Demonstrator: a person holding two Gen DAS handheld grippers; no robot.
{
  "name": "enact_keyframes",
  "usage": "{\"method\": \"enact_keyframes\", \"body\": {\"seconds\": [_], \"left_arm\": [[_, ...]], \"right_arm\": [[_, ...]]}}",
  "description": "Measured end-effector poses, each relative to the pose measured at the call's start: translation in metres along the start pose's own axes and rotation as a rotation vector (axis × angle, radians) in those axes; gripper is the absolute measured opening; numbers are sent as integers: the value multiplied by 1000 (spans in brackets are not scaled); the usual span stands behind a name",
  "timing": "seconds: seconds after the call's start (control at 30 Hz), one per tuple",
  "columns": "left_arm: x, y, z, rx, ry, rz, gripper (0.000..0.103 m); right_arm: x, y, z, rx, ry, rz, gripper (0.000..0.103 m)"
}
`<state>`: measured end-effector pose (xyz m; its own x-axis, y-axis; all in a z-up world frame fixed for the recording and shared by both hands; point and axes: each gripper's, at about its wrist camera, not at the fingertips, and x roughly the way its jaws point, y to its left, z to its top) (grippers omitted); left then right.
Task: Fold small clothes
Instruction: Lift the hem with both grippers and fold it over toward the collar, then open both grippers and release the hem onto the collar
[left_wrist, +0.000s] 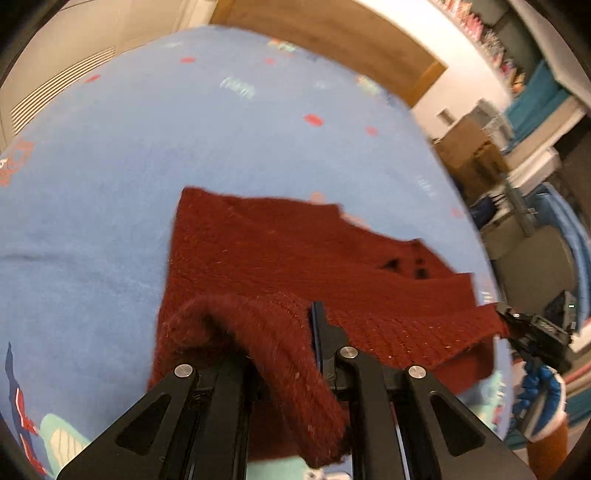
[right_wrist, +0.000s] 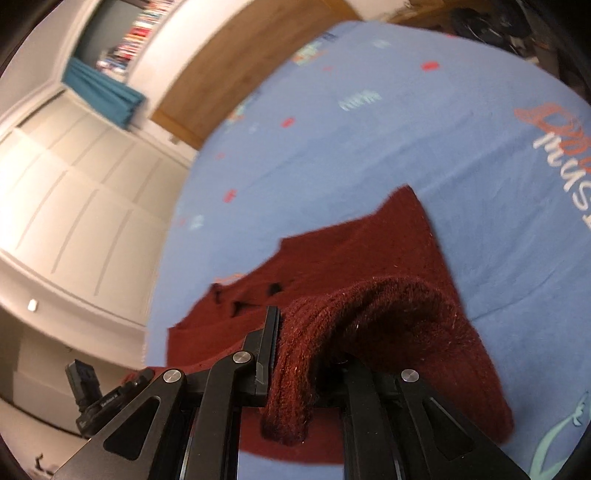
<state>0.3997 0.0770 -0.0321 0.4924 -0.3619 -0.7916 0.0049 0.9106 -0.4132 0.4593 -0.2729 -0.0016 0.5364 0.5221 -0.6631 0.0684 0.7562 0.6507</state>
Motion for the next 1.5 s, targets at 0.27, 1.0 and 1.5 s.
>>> {"method": "enact_keyframes", "body": {"seconds": [0.27, 1.0, 1.5], "left_arm": [[23, 25, 9, -71, 63, -30, 19], [-13, -5, 31, 107, -73, 56, 46], [41, 16, 20, 181, -83, 299, 48]], "right_arm": [[34, -36, 8, 126, 14, -54, 35], [41, 21, 37, -207, -10, -180, 53], [77, 12, 31, -367, 34, -389, 48]]}}
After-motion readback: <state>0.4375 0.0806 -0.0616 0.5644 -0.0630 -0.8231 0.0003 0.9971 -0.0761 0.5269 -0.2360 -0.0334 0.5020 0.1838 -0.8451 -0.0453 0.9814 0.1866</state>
